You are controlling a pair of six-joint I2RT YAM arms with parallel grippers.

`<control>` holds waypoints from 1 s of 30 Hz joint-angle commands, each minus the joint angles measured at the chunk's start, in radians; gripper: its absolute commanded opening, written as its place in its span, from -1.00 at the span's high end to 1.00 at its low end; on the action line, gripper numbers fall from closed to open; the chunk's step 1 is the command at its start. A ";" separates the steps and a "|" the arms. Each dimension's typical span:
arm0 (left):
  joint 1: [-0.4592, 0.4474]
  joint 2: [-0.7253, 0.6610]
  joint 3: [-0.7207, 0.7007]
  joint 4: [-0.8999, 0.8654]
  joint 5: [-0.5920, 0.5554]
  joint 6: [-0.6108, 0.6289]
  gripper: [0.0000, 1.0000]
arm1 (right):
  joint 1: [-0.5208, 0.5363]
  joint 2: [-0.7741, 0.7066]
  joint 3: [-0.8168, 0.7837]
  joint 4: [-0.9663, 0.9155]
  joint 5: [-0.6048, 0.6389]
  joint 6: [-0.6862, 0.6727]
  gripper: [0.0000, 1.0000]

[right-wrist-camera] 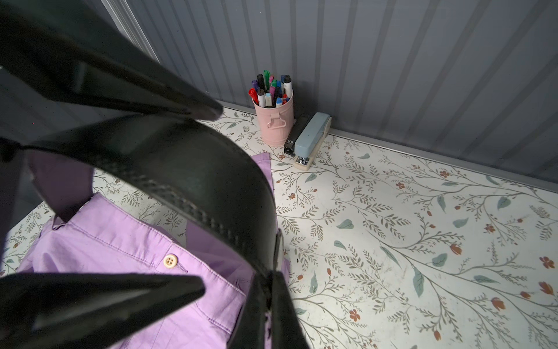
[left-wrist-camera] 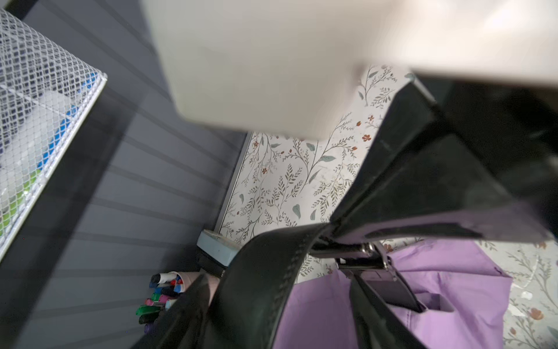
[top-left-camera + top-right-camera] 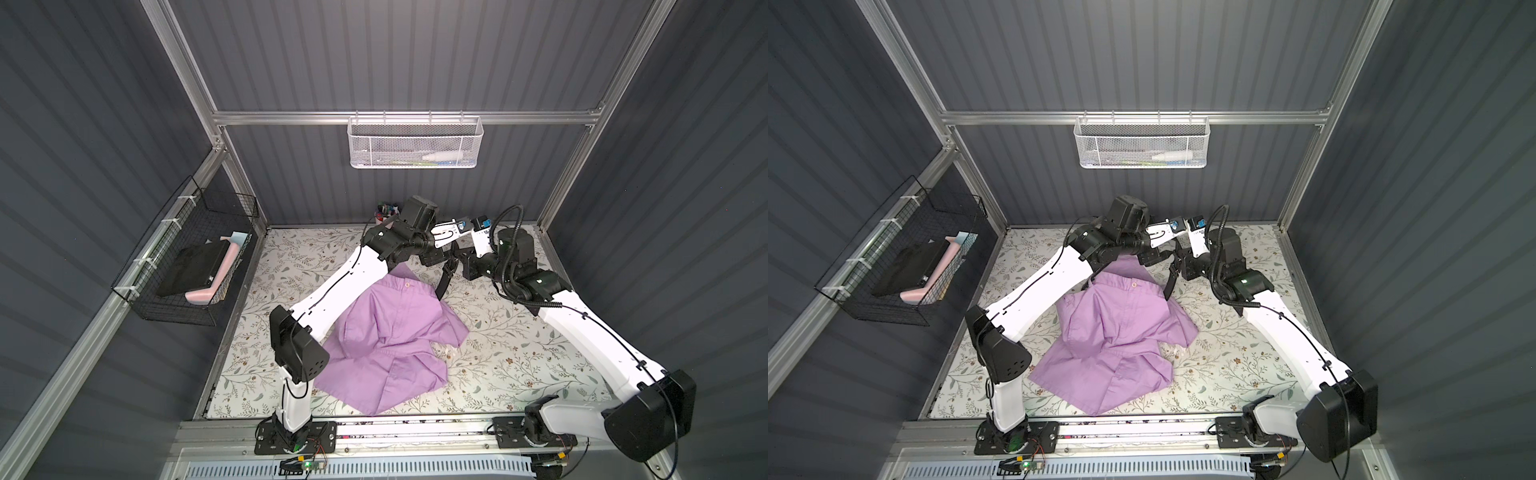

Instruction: Remove the belt from the trousers

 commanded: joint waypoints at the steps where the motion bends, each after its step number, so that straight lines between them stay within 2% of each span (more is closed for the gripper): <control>1: -0.013 0.041 0.056 -0.078 -0.053 0.034 -0.13 | 0.006 0.007 0.031 0.029 -0.030 -0.011 1.00; 6: -0.015 0.035 0.054 -0.039 0.011 -0.040 0.58 | 0.006 0.013 0.010 0.042 -0.028 0.002 1.00; 8: -0.015 0.014 0.033 -0.027 0.077 -0.093 0.94 | 0.004 0.014 -0.005 0.055 -0.006 0.018 1.00; 9: -0.013 0.002 0.020 -0.011 0.088 -0.112 1.00 | 0.002 0.012 -0.014 0.064 0.002 0.029 1.00; 11: -0.009 -0.028 -0.008 0.027 0.116 -0.149 1.00 | -0.006 0.007 -0.043 0.089 0.007 0.038 1.00; 14: 0.012 -0.063 -0.024 0.055 0.195 -0.217 1.00 | -0.025 0.001 -0.083 0.130 -0.014 0.059 0.83; 30: 0.095 -0.228 -0.099 0.202 0.402 -0.396 1.00 | -0.094 0.052 -0.185 0.175 -0.051 0.120 0.71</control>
